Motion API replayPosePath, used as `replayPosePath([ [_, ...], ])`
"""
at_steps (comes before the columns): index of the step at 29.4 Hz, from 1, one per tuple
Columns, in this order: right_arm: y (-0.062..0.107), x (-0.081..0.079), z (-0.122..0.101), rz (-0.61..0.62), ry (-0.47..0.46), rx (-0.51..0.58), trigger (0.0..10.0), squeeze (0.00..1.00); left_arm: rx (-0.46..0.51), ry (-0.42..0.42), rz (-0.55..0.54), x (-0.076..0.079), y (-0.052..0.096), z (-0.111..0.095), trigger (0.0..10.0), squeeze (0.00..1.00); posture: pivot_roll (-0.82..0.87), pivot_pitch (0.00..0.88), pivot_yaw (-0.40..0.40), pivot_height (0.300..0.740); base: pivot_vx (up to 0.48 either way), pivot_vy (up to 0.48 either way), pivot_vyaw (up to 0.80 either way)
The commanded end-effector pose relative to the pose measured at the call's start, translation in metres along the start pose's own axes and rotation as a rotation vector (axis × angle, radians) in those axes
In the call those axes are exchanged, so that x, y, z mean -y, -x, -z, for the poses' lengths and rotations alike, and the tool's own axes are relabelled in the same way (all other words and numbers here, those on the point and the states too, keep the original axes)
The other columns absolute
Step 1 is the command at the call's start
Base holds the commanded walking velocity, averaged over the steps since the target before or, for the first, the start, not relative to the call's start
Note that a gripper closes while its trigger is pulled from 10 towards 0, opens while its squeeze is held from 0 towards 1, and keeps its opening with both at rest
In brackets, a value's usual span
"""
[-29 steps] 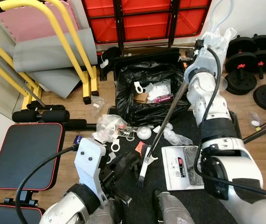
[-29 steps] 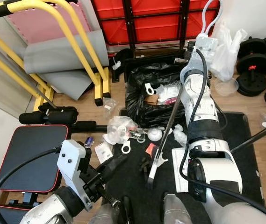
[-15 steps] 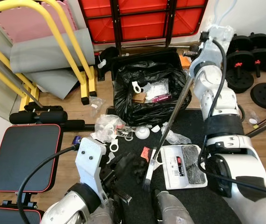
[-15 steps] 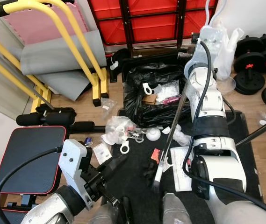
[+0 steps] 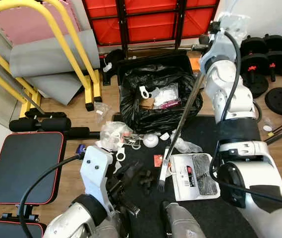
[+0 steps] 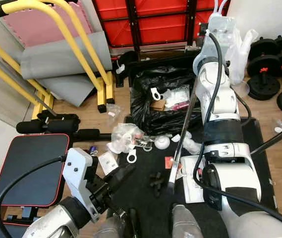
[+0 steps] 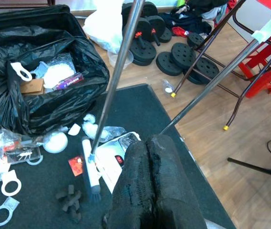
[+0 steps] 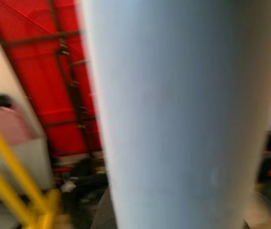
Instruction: Sweep floor
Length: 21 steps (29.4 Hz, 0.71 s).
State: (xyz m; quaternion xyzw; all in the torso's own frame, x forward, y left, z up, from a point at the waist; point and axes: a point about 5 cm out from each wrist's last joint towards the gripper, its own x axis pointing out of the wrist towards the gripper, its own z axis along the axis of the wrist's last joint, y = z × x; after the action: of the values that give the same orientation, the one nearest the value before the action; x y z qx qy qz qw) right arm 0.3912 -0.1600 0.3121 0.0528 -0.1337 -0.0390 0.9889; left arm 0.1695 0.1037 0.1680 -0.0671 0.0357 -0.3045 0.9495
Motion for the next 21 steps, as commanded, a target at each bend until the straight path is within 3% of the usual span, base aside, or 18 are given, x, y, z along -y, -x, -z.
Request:
replayPosePath([
  [1,0.002,-0.016,-0.021,-0.089,-0.094,0.057,10.0,0.00,-0.026,0.018,0.013,0.001,0.001,0.007,10.0,0.00,-0.09,0.250,0.025,0.740,0.000,0.000,0.00],
  [7,0.009,-0.032,-0.023,-0.198,-0.245,0.004,10.0,0.00,-0.008,0.046,-0.012,-0.003,0.000,0.006,10.0,0.00,-0.10,0.242,0.021,0.740,0.000,0.000,0.00],
  [9,0.009,-0.032,-0.023,-0.198,-0.245,0.004,10.0,0.00,-0.008,0.046,-0.012,-0.003,0.000,0.006,10.0,0.00,-0.10,0.242,0.021,0.740,0.000,0.000,0.00],
  [10,0.012,-0.035,-0.018,-0.232,-0.299,-0.051,10.0,0.00,0.004,0.064,-0.027,-0.005,-0.002,0.006,10.0,0.00,-0.10,0.237,0.018,0.740,0.000,0.000,0.00],
  [13,0.013,-0.035,-0.014,-0.273,-0.263,-0.086,10.0,0.00,0.010,0.077,-0.036,-0.006,-0.003,0.006,10.0,0.00,-0.11,0.229,0.015,0.740,0.000,0.000,0.00],
  [14,0.018,-0.040,-0.011,-0.418,-0.374,-0.115,10.0,0.00,0.013,0.080,-0.041,-0.007,-0.004,0.006,10.0,0.00,-0.11,0.217,0.005,0.740,0.000,0.000,0.00],
  [15,0.021,-0.040,-0.009,-0.465,-0.394,-0.100,10.0,0.00,0.022,0.089,-0.058,-0.010,-0.005,0.006,10.0,0.00,-0.11,0.207,0.000,0.740,0.000,0.000,0.00],
  [20,0.029,-0.042,-0.011,-0.548,-0.334,-0.051,10.0,0.00,0.046,0.099,-0.102,-0.016,-0.007,0.005,10.0,0.00,-0.12,0.194,-0.005,0.740,0.000,0.000,0.00],
  [21,0.032,-0.044,-0.014,-0.557,-0.285,-0.020,10.0,0.00,0.062,0.107,-0.133,-0.020,-0.008,0.004,10.0,0.00,-0.12,0.179,-0.012,0.740,0.000,0.000,0.00],
])
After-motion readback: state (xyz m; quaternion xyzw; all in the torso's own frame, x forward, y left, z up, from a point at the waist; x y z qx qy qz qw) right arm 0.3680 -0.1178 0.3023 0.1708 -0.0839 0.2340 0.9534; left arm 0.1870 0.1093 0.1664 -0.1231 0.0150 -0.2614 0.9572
